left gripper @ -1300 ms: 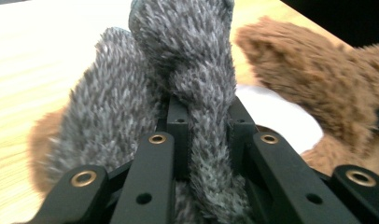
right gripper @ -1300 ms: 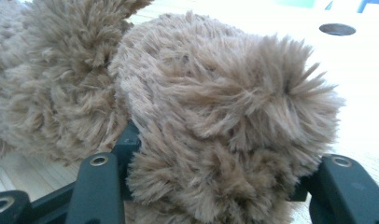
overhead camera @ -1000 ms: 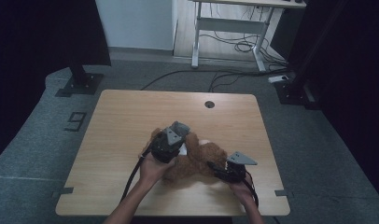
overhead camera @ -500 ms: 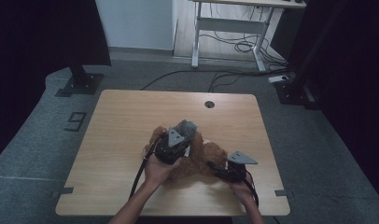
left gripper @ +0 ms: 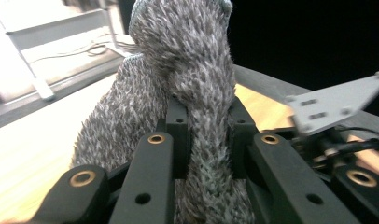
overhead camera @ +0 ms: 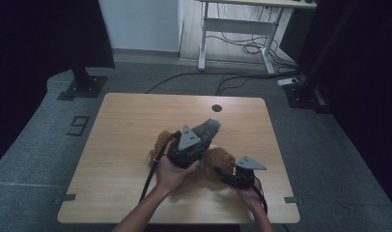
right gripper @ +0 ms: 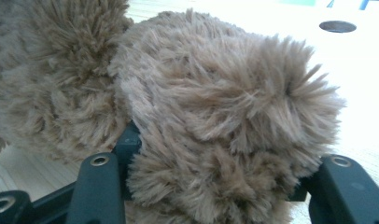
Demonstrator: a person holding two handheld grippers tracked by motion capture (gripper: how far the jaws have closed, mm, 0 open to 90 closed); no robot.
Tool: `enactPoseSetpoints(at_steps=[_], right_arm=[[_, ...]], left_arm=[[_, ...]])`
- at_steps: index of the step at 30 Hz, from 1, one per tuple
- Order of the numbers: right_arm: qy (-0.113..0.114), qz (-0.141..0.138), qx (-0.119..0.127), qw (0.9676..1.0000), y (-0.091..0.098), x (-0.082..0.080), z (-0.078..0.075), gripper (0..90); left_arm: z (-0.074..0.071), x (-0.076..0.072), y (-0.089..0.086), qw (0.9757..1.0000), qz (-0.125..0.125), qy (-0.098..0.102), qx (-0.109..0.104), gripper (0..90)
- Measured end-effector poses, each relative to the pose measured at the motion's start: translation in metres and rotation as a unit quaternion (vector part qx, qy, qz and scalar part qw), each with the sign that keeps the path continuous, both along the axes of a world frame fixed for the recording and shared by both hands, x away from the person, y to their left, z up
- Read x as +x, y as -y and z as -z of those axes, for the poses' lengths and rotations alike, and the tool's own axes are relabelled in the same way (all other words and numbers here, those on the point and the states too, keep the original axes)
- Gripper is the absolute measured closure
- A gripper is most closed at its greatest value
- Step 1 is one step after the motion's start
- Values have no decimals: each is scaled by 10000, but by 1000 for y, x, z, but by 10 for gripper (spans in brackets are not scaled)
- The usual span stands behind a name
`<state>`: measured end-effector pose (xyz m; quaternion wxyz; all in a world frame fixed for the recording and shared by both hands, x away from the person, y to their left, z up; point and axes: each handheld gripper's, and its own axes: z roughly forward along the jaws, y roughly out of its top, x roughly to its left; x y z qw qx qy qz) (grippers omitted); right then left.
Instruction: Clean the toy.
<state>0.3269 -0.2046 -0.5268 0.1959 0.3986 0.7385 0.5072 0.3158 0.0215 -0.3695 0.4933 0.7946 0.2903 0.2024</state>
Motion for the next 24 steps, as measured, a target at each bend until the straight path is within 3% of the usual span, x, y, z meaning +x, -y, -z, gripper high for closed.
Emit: enactPoseSetpoints(at_steps=[3,5,6,7,12,14,15,17,24], right_arm=[[-1,1,-4,10000,0,0,0,415],[-6,-7,1,10000,0,-1,0,414],[-2,-4,1,10000,0,-1,0,414],[-1,-6,10,10000,0,0,0,414],[-12,-14,14,10000,0,0,0,413],[-26,-10,17,10000,0,0,0,413],[-25,-8,7,10000,0,-1,0,413],[-32,-12,7,10000,0,0,0,412],[-69,2,113,9999,2,1,1,412]], left_arm=[[8,8,22,9997,87,-206,130,760],[20,16,36,9988,118,-454,167,759],[20,16,36,9988,118,-454,167,759],[33,22,49,9976,147,-598,325,759],[57,28,63,9943,227,-855,593,758],[68,30,65,9923,183,-922,810,759],[73,30,65,9920,160,-921,847,759],[76,31,58,9926,131,-979,708,763],[73,35,24,9927,-233,-977,661,767]])
